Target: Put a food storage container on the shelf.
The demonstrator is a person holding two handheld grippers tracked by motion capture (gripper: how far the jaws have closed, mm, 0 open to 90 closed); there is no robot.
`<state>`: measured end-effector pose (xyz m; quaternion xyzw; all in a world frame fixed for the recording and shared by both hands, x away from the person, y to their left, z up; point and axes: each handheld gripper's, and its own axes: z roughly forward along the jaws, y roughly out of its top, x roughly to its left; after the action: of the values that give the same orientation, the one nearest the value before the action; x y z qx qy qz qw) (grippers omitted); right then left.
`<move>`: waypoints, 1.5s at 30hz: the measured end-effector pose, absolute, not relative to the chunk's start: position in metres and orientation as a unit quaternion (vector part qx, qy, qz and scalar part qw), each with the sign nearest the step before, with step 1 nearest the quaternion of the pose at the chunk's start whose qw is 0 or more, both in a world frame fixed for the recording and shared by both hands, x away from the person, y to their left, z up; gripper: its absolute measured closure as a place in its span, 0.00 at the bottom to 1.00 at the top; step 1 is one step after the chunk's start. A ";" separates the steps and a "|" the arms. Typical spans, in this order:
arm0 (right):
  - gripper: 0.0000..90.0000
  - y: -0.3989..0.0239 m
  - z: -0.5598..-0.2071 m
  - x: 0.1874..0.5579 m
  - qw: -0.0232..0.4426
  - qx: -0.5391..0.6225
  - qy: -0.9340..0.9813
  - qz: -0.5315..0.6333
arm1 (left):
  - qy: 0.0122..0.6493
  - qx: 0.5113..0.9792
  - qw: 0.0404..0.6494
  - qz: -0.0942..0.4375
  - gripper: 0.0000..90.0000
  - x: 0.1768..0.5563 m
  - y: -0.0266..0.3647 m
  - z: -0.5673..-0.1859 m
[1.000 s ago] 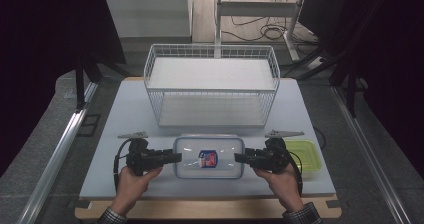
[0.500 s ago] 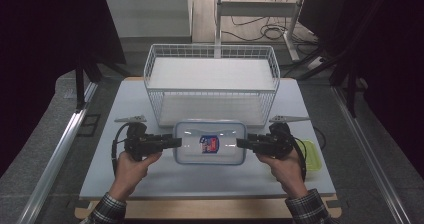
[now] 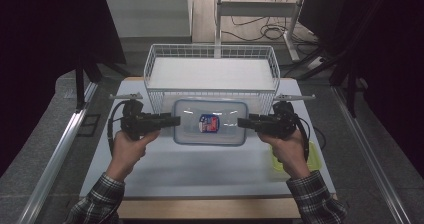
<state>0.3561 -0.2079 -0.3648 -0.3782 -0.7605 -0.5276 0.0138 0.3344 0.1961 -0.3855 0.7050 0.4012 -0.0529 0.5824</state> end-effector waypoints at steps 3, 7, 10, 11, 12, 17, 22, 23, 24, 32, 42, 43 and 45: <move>0.59 -0.207 -0.357 0.361 0.008 -0.376 -0.760 -0.530 | 0.399 0.705 0.584 -0.052 0.61 0.340 0.197 -0.379; 0.59 -0.206 -0.345 0.370 0.001 -0.374 -0.761 -0.530 | 0.397 0.704 0.587 -0.050 0.61 0.350 0.198 -0.370; 0.59 -0.205 -0.335 0.378 -0.002 -0.374 -0.761 -0.530 | 0.397 0.703 0.588 -0.048 0.61 0.356 0.198 -0.364; 0.59 -0.204 -0.330 0.383 -0.005 -0.372 -0.760 -0.533 | 0.397 0.702 0.589 -0.047 0.61 0.359 0.198 -0.361; 0.59 -0.204 -0.330 0.383 -0.005 -0.372 -0.760 -0.533 | 0.396 0.702 0.589 -0.046 0.61 0.360 0.198 -0.359; 0.58 -0.203 -0.319 0.395 -0.007 -0.372 -0.757 -0.538 | 0.398 0.701 0.591 -0.039 0.61 0.371 0.200 -0.347; 0.58 -0.200 -0.310 0.409 -0.007 -0.370 -0.754 -0.543 | 0.398 0.700 0.592 -0.033 0.61 0.382 0.202 -0.336; 0.58 -0.200 -0.308 0.411 -0.008 -0.369 -0.754 -0.544 | 0.397 0.701 0.592 -0.031 0.61 0.384 0.202 -0.334; 0.58 -0.200 -0.305 0.414 -0.010 -0.368 -0.754 -0.544 | 0.397 0.701 0.591 -0.031 0.61 0.386 0.202 -0.332; 0.58 -0.196 -0.290 0.433 -0.018 -0.369 -0.750 -0.549 | 0.397 0.698 0.596 -0.027 0.61 0.406 0.205 -0.320; 0.57 -0.196 -0.290 0.459 -0.015 -0.382 -0.737 -0.557 | 0.406 0.694 0.595 -0.022 0.60 0.431 0.204 -0.317; 0.57 -0.196 -0.291 0.462 -0.013 -0.385 -0.736 -0.557 | 0.408 0.692 0.595 -0.022 0.60 0.433 0.203 -0.317; 0.57 -0.195 -0.293 0.465 -0.013 -0.388 -0.736 -0.555 | 0.415 0.692 0.591 -0.023 0.60 0.436 0.203 -0.320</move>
<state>0.4649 -0.1954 -0.2926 -0.3876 -0.7359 -0.5550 -0.0130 0.4360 0.2025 -0.3199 0.6919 0.4145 -0.0227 0.5907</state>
